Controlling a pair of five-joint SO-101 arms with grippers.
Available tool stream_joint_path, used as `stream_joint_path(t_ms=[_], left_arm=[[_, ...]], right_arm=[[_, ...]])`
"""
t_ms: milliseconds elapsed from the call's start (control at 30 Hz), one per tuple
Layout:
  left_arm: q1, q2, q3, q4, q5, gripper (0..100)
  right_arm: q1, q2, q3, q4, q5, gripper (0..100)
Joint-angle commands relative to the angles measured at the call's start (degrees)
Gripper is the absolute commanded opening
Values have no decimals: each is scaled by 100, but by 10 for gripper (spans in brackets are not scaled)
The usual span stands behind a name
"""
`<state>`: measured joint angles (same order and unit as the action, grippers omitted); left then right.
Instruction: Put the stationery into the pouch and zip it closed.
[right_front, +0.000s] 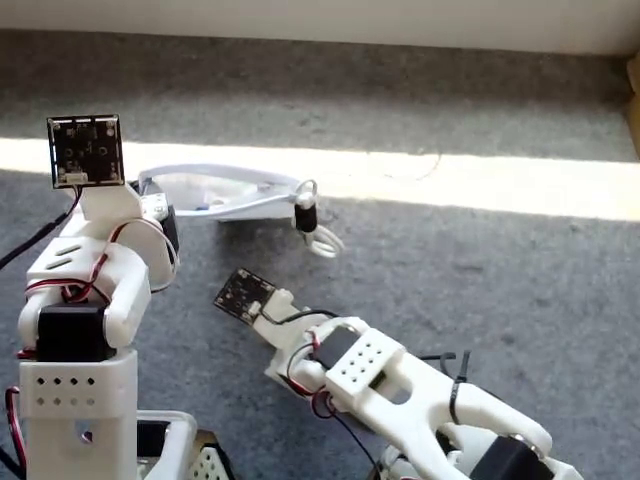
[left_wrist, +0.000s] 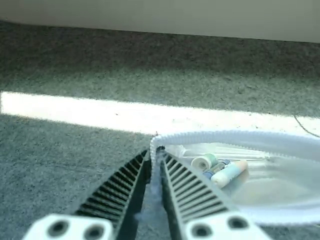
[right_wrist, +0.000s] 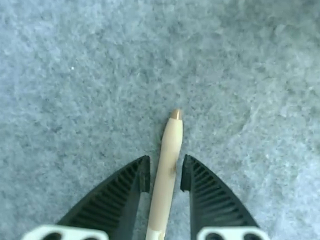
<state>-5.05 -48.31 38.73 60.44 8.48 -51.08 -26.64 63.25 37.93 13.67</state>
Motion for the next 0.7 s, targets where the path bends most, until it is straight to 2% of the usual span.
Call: stream_joint_path(t_ms=[0, 333, 500, 667], left_arm=[[-57, 207, 312, 0, 0, 11], [-57, 207, 312, 0, 0, 11], [-57, 207, 321, 0, 0, 11], [-57, 207, 321, 0, 0, 11]], right_arm=[[-57, 110, -330, -242, -35, 108], [-57, 295, -321, -251, 0, 108], [-40, 295, -312, -242, 18, 46], [-40, 303, -303, -242, 193, 46]])
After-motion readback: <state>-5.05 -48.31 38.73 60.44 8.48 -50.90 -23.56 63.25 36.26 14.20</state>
